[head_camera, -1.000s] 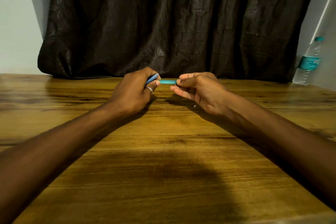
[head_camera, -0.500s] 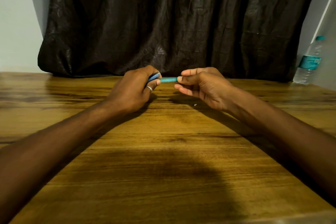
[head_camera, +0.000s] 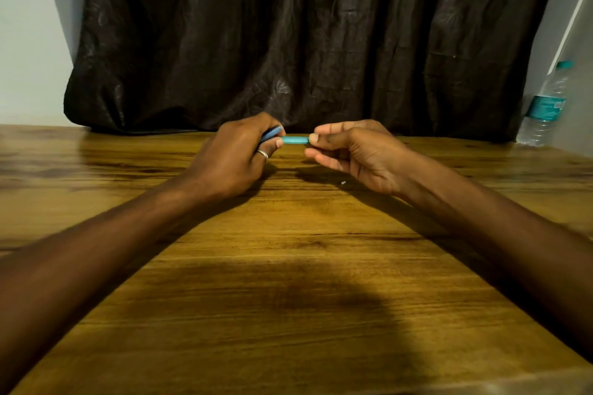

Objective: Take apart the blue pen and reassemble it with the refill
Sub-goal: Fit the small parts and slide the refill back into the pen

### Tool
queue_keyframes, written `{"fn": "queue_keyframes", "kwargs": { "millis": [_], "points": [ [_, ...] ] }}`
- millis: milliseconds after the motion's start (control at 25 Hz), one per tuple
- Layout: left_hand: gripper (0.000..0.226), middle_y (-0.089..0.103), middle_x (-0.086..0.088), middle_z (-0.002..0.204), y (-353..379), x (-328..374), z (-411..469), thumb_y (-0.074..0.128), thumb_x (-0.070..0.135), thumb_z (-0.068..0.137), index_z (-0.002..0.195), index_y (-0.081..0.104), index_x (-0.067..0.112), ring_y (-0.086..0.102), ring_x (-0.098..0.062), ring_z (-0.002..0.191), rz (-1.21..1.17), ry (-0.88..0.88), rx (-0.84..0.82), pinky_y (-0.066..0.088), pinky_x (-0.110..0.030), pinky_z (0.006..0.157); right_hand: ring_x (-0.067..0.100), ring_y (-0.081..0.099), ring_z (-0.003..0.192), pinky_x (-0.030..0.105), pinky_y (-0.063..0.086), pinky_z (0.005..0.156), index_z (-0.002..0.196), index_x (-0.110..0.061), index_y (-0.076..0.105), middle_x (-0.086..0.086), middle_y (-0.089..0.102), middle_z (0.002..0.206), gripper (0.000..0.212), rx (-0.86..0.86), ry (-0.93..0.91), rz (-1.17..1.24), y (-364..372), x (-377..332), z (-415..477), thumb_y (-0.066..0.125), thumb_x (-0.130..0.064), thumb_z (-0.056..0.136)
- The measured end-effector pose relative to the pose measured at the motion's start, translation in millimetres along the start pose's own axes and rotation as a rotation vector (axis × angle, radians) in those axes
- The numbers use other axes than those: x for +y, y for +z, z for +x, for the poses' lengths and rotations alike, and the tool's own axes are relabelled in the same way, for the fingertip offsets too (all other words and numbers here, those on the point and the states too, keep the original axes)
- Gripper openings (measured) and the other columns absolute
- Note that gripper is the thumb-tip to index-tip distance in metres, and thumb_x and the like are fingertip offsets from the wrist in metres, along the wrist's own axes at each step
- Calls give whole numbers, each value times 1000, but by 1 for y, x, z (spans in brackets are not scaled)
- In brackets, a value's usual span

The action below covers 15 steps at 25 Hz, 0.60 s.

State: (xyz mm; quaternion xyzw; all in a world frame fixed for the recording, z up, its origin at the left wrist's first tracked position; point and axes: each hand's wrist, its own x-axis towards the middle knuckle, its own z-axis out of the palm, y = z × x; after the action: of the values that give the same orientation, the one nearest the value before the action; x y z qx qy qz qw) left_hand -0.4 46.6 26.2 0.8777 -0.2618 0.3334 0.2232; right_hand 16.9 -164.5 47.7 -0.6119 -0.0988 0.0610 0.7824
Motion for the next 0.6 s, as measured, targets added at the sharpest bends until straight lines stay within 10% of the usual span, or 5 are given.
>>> {"fn": "queue_keyframes", "kwargs": {
  "millis": [600],
  "points": [
    [11,63,13,87,14,-10,-1,68,37,91,101,70,32,55,-2,76,102,-190,-207,40,-28,59,12,70,72,20,54,54,98,-9,70,10,77,88,8,245,-148,-383,-10,0,12,69,-10,89]
  ]
}}
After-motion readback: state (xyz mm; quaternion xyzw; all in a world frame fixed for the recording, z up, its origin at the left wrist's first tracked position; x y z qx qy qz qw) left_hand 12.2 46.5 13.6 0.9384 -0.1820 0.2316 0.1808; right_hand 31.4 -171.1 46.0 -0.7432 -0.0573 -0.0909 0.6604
